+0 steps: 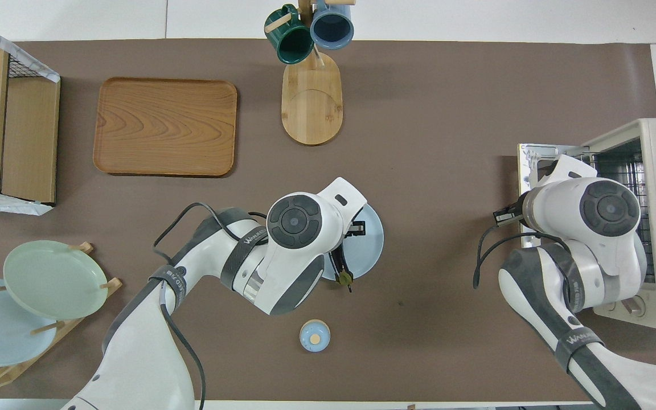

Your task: Put eggplant into oven

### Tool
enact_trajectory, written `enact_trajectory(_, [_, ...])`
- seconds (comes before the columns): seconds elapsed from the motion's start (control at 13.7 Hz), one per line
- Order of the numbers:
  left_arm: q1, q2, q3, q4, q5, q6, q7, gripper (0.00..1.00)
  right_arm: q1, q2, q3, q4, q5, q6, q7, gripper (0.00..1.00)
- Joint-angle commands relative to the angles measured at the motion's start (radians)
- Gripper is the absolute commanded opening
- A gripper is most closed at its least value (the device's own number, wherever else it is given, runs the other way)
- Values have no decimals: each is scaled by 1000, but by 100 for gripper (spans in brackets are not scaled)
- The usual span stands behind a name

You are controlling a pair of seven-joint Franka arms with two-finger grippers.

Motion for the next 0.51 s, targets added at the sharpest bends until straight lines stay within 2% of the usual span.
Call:
enact_trajectory(0.0, [31,-54,15,-5,-15,-43,11,100,-52,39,-36,21,-55,23,-16,0])
enact_trajectory(0.22, [151,-151,18,40,-13,-204,73,100,-49,45,-36,21,-55,25,-15,0])
enact_trajectory(0.44, [295,-171,18,142,-5,-391,190,100,-16,45,-36,21,-55,23,37,0])
